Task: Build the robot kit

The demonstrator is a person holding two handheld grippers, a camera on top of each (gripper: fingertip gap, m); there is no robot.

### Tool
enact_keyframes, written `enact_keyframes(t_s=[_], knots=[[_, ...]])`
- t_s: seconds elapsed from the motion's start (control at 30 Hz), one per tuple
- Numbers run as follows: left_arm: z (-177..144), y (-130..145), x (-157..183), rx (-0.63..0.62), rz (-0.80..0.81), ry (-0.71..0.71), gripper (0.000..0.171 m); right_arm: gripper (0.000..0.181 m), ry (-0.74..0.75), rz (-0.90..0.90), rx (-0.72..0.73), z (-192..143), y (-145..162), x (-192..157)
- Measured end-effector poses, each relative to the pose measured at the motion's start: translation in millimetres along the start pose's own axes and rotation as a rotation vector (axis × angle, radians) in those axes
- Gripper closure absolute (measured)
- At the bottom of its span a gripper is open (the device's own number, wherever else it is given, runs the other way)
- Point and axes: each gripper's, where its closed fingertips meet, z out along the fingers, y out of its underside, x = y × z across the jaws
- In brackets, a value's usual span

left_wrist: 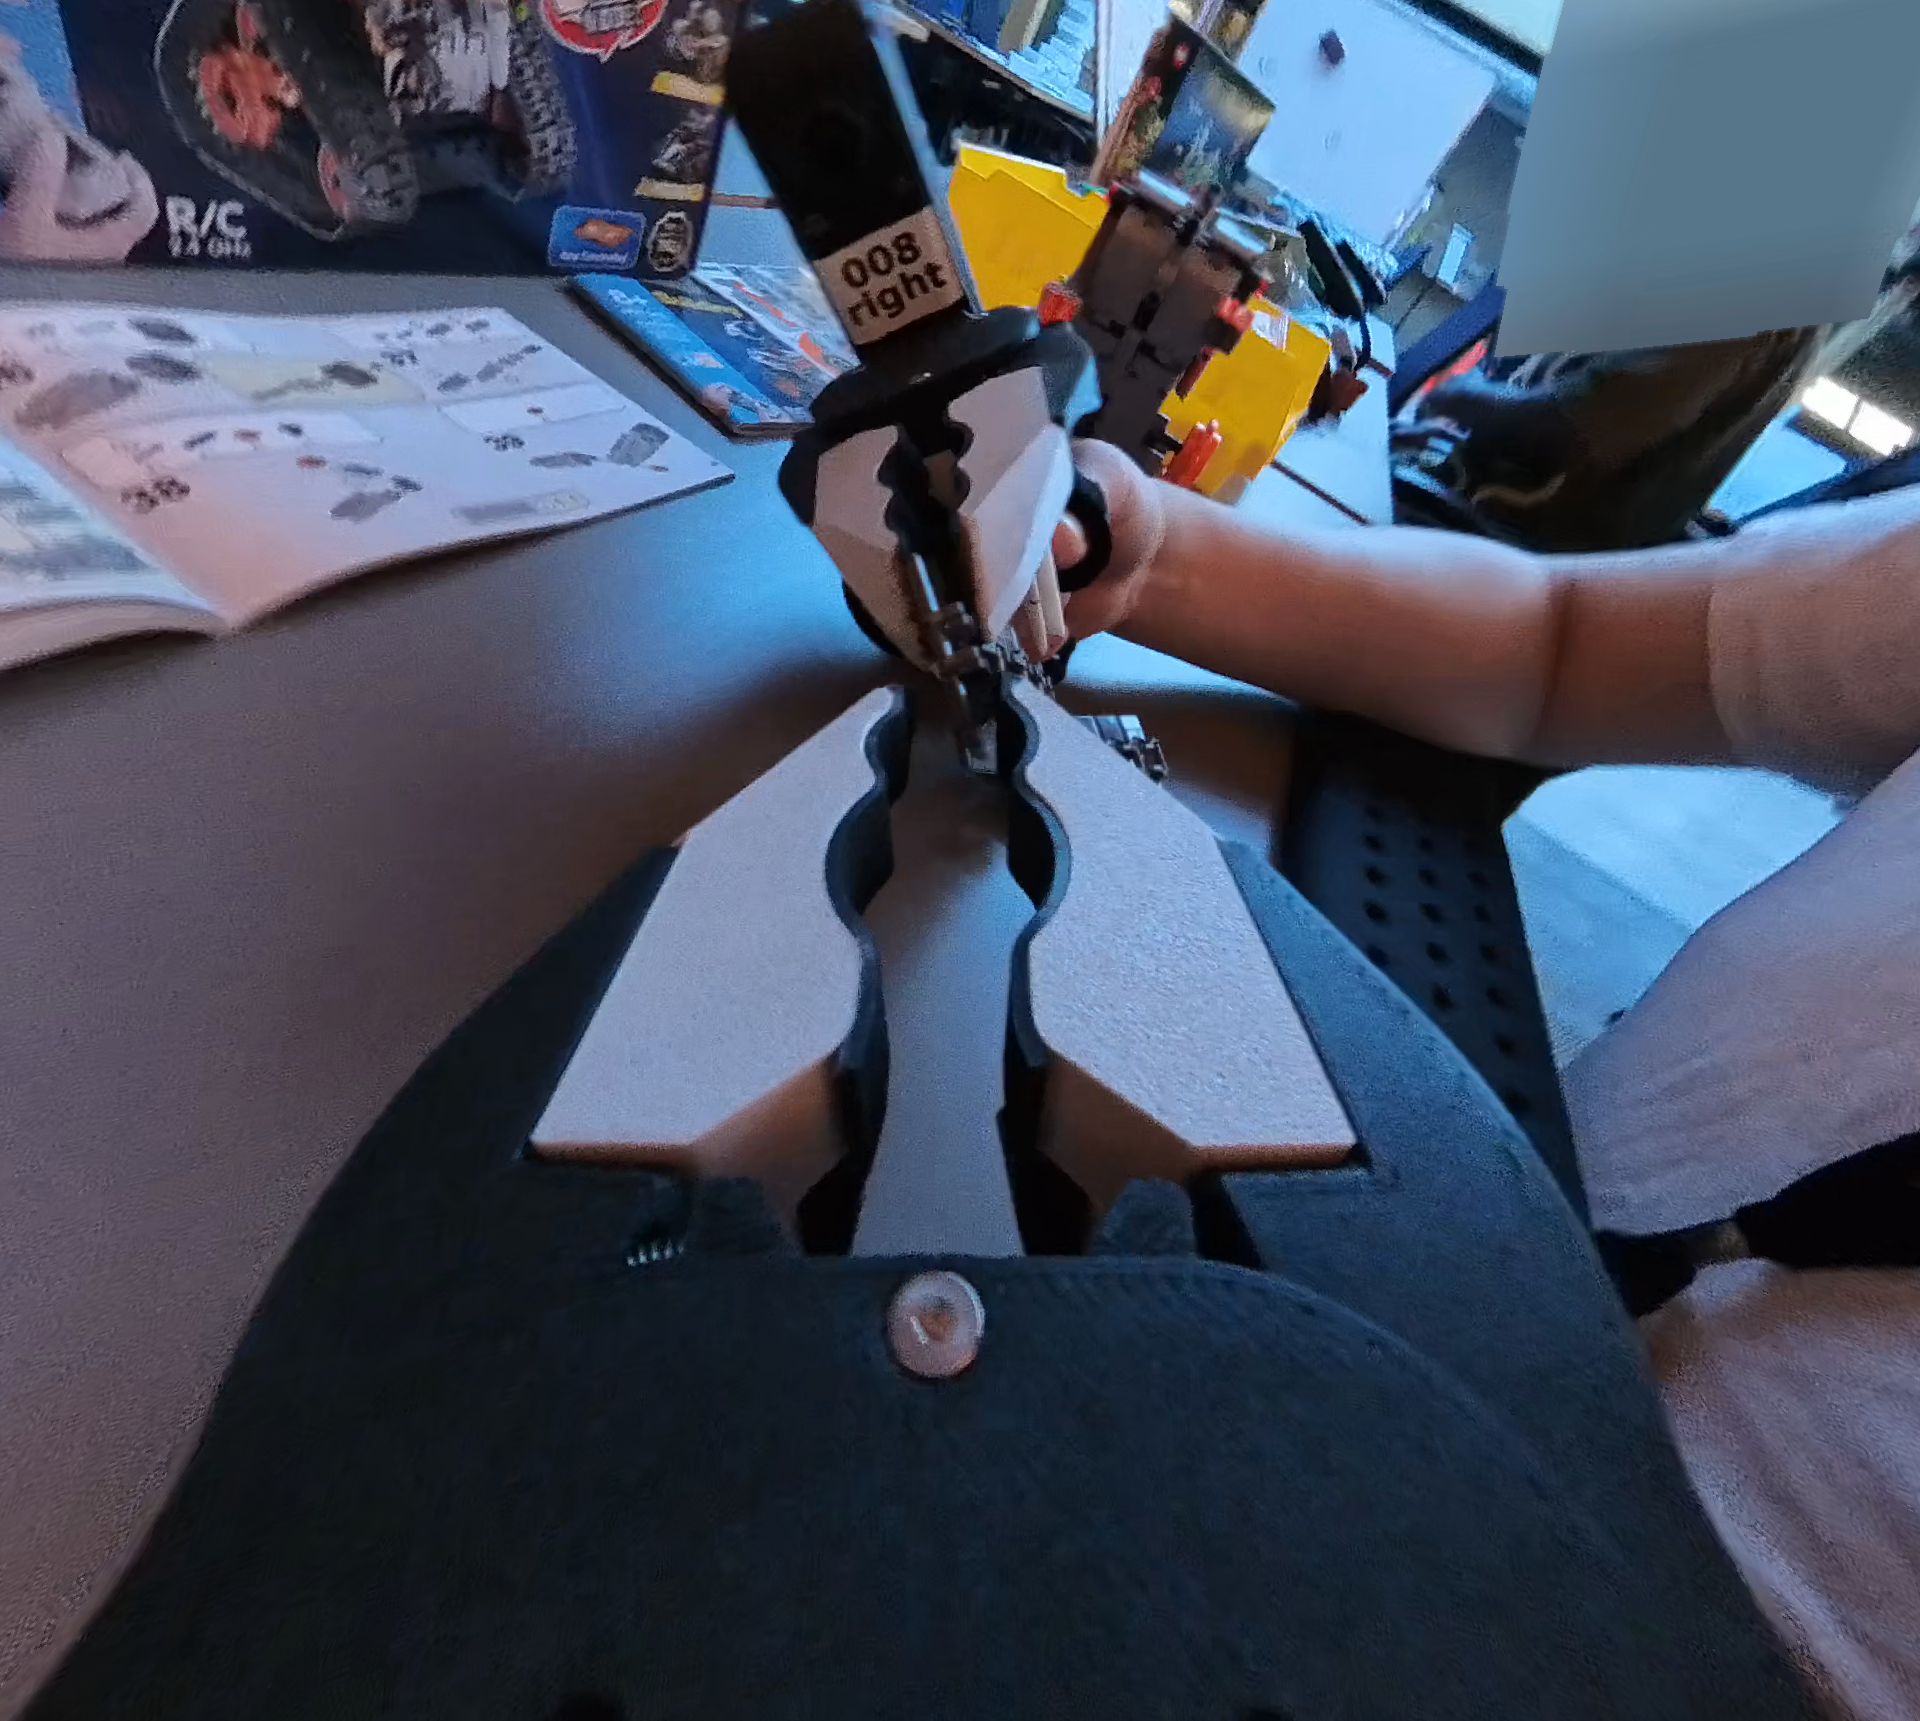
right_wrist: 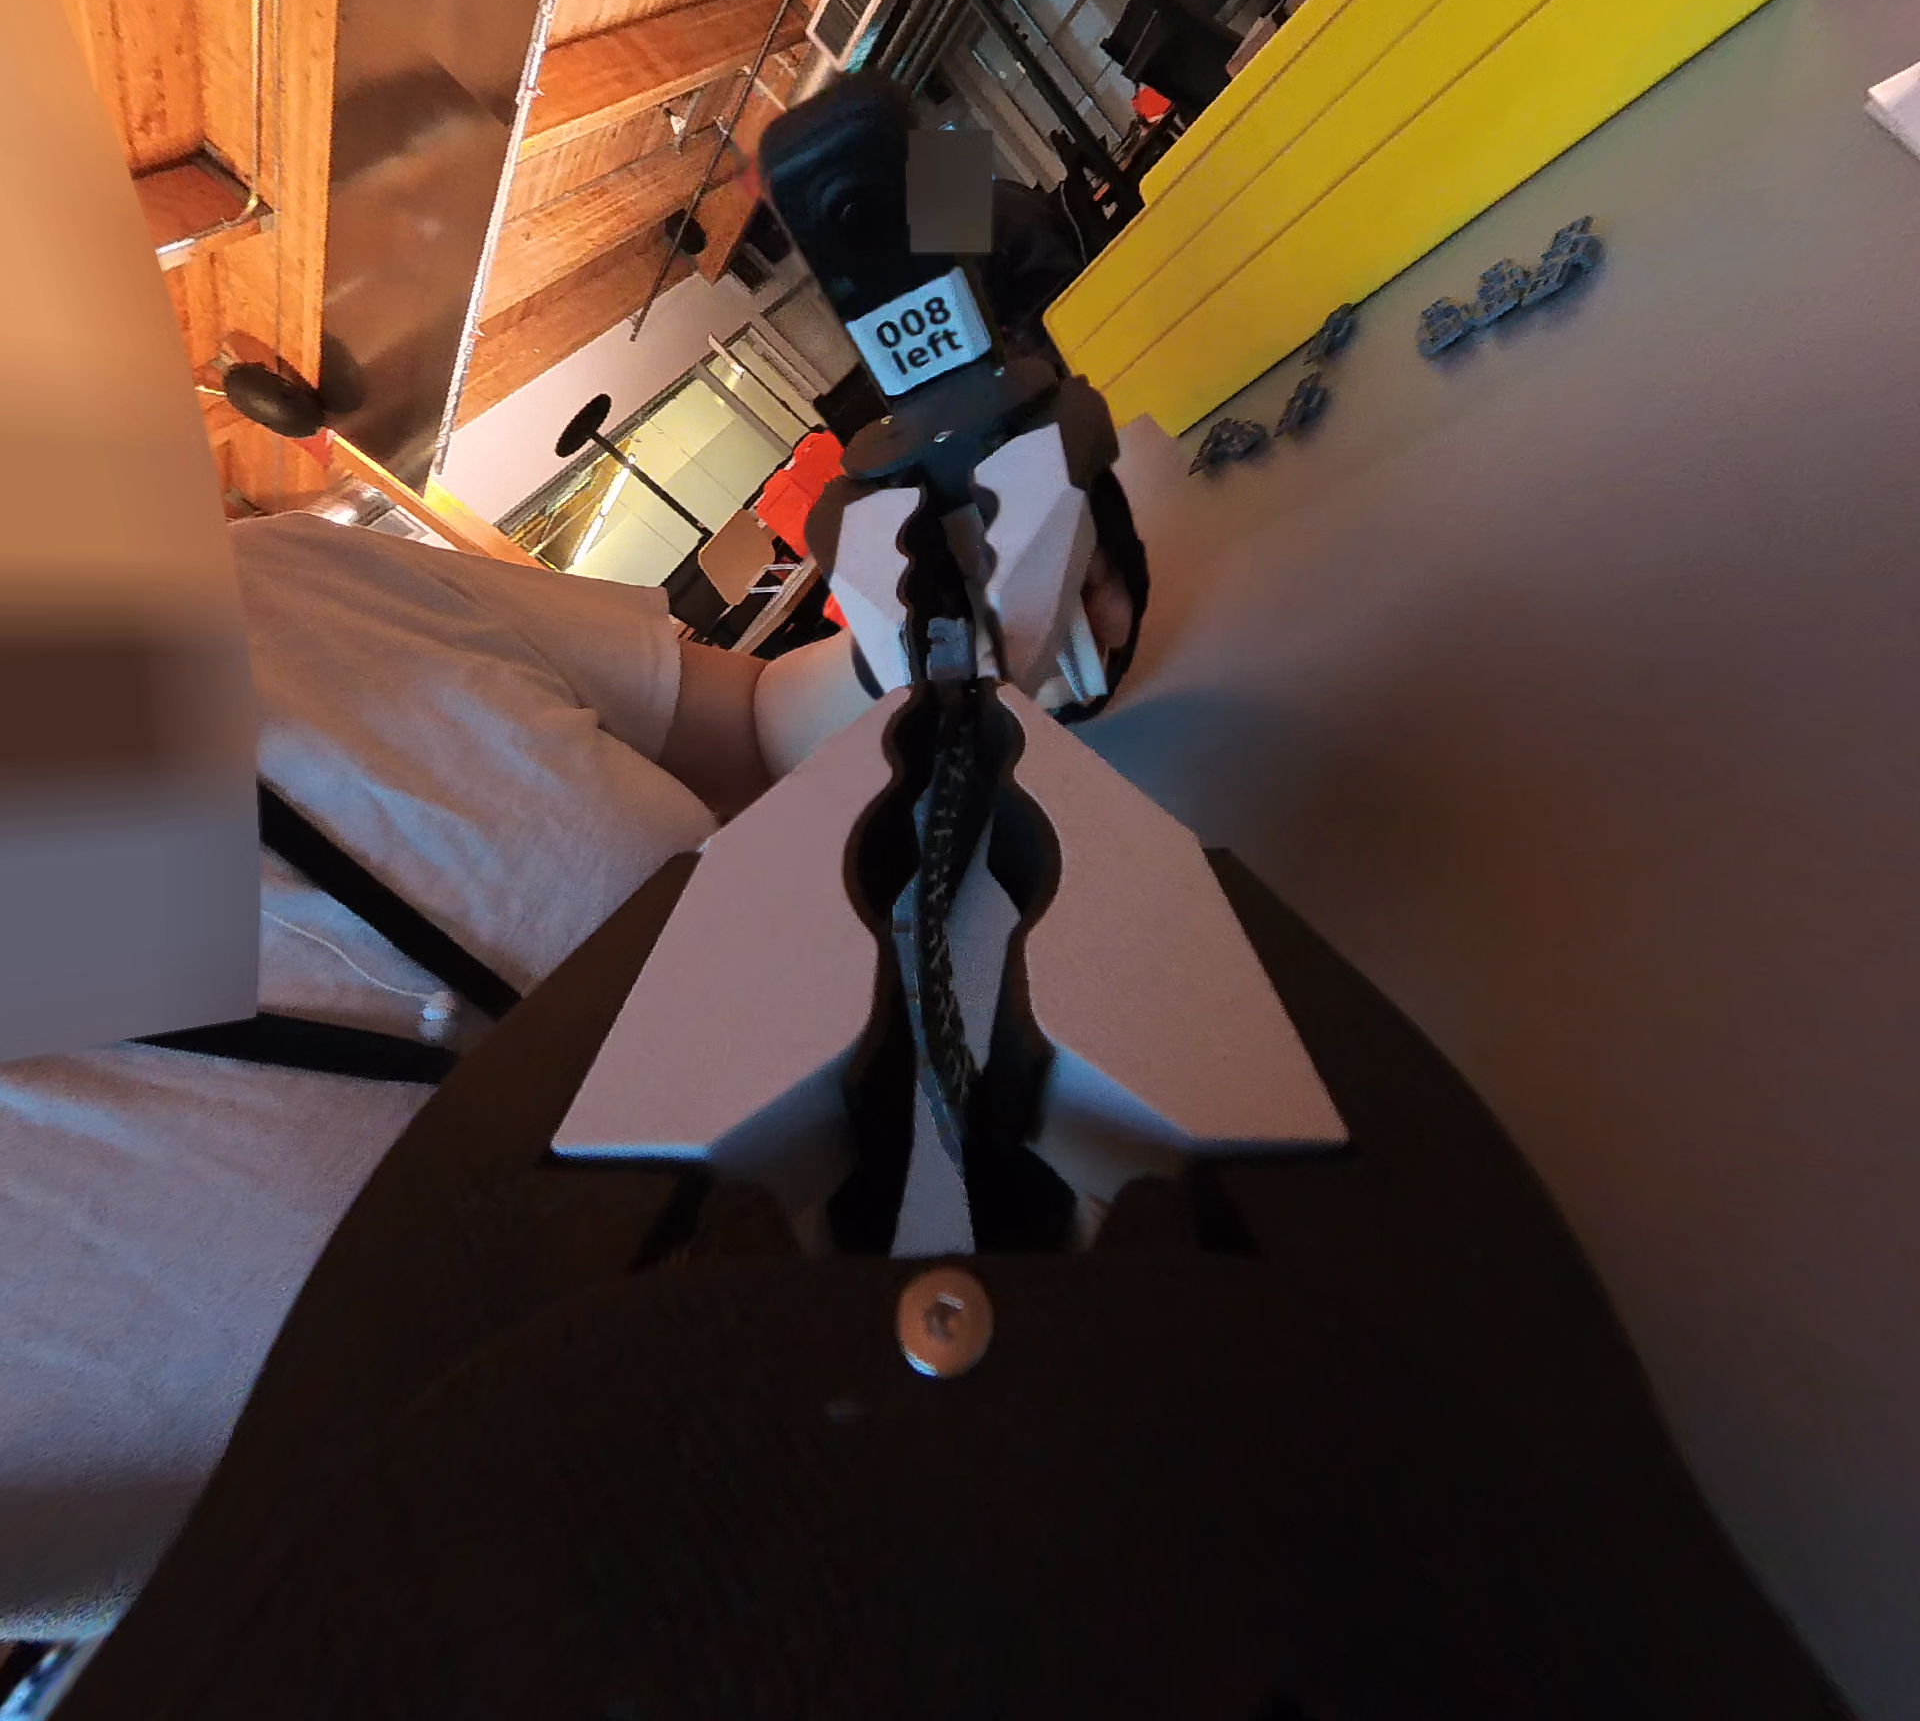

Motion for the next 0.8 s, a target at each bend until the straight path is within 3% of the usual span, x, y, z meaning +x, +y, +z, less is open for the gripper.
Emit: enact_keyframes(t_s=[0.2,0.37,0.57,0.67,0.8], knots=[[-5.7,-9.1,-3.1,0.125,-0.264,0.034,0.157,0.176,0.031,-0.048,0.067,-3.2,-8.3,1.6],[-5.3,-10.2,-8.8,0.127,-0.204,-0.036,0.167,0.176,0.044,-0.051,0.094,-5.1,-12.1,3.8],[-3.8,-14.2,-8.1,0.145,-0.197,-0.034,0.166,0.176,0.051,-0.045,0.109,-6.1,-14.0,5.0],[-5.2,-18.5,-9.4,0.161,-0.154,-0.063,0.152,0.176,0.05,-0.036,0.102,-5.3,-12.8,5.5],[-3.6,-16.2,-11.1,0.124,-0.096,-0.083,0.162,0.175,0.058,-0.041,0.059,-0.6,-6.2,6.0]])
